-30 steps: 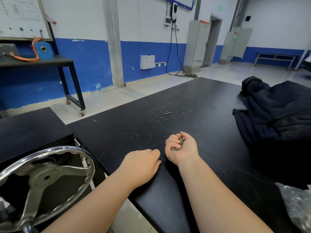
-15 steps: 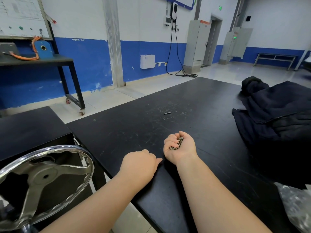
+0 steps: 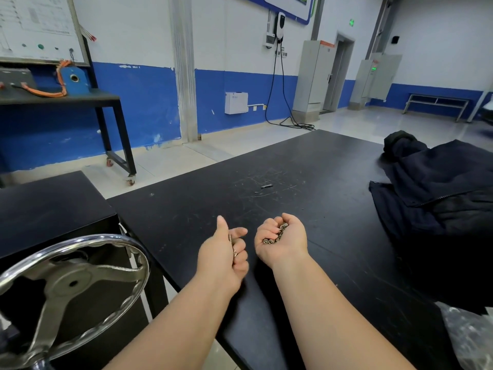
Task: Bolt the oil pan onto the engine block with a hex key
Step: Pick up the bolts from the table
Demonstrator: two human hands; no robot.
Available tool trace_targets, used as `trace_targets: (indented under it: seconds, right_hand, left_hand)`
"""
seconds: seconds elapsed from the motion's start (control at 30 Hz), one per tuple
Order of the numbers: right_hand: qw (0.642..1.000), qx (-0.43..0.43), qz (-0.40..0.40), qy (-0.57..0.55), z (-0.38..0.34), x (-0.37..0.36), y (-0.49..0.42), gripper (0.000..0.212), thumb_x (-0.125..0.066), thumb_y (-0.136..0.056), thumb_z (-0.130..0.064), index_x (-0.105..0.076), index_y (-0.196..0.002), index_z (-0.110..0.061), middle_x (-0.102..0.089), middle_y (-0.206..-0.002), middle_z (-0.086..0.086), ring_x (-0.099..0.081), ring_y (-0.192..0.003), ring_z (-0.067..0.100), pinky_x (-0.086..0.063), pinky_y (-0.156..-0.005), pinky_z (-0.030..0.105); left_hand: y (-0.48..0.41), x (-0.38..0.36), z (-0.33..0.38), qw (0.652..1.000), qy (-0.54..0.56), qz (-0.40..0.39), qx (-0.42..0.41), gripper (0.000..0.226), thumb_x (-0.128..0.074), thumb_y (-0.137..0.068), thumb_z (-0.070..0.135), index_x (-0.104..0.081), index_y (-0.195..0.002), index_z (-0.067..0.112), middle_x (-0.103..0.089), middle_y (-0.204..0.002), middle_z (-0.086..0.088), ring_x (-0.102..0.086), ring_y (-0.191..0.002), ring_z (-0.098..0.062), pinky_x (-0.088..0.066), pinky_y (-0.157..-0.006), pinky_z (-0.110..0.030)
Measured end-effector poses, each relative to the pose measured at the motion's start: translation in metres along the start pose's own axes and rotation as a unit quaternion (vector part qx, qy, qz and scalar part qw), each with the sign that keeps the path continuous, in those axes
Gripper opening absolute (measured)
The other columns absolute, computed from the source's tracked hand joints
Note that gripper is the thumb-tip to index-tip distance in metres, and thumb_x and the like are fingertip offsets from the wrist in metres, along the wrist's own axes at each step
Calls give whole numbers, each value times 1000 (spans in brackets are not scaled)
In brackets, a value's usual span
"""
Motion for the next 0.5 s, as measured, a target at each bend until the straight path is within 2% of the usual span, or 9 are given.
trace_targets:
  seconds: [0.07,0.17,0.23,0.3,0.37,0.4,0.47,0.5]
  right_hand:
    - [999,38,-9,35,5,-9,6,37,-45,-91,-26,-39,-56,-16,-34,-44,-4,-27,-30,9,-20,-29,13]
    - [983,130,-22,127,6,-23,14,37,-46,-91,-26,-39,-56,-16,-35,-45,-3,-24,-33,10,-19,-31,17]
    - [960,183,-32,209,7,-30,17,38,-48,-90,-27,-39,-55,-17,-37,-46,-2,-23,-35,12,-20,-32,19]
    - [925,234,-51,296,10,-32,18,42,-48,-91,-29,-40,-52,-17,-38,-47,0,-24,-36,14,-21,-35,21]
    - [879,274,-71,384,15,-31,17,45,-48,-92,-31,-41,-50,-16,-39,-49,2,-26,-38,16,-23,-39,23]
    - [864,276,-81,414,18,-30,16,45,-49,-92,-32,-42,-50,-16,-40,-49,3,-28,-39,16,-25,-41,25]
    - [848,268,-106,444,23,-28,15,44,-50,-90,-31,-45,-49,-17,-45,-52,5,-35,-42,18,-31,-46,28]
    - [844,271,-119,448,24,-28,15,44,-50,-90,-28,-46,-49,-16,-48,-53,6,-39,-44,19,-35,-48,29]
  left_hand:
    - [4,-9,-9,987,138,-12,81,47,-38,-98,43,-54,-71,7,-29,-41,3,-23,-29,-7,-18,-28,-11]
    - [7,-14,-12,964,244,18,100,36,-38,-99,27,-56,-78,3,-38,-58,-2,-31,-42,-8,-28,-33,-17]
    - [10,-16,-10,953,282,20,107,34,-38,-98,22,-60,-81,2,-51,-66,-5,-43,-53,-12,-41,-49,-22]
    - [13,-18,-8,955,277,14,105,38,-37,-98,20,-63,-78,1,-65,-65,-11,-58,-65,-19,-50,-67,-31]
    - [16,-18,-10,959,264,13,105,41,-36,-98,20,-64,-76,1,-69,-63,-13,-63,-74,-25,-50,-80,-37]
    - [16,-19,-11,957,269,-3,107,41,-34,-98,21,-64,-79,1,-70,-71,-13,-64,-81,-26,-49,-87,-38]
    - [14,-20,-13,948,293,-41,114,38,-31,-99,22,-63,-86,4,-67,-89,-12,-62,-93,-25,-44,-98,-37]
    - [12,-20,-13,944,305,-56,116,36,-31,-98,20,-62,-85,6,-65,-90,-11,-62,-94,-24,-42,-100,-36]
Point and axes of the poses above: each hand's wrist, its own y-axis away from the middle knuckle, its own x-axis out of the back of the hand, z = x × y, the point moved 5 cm from there along -y, towards the middle knuckle
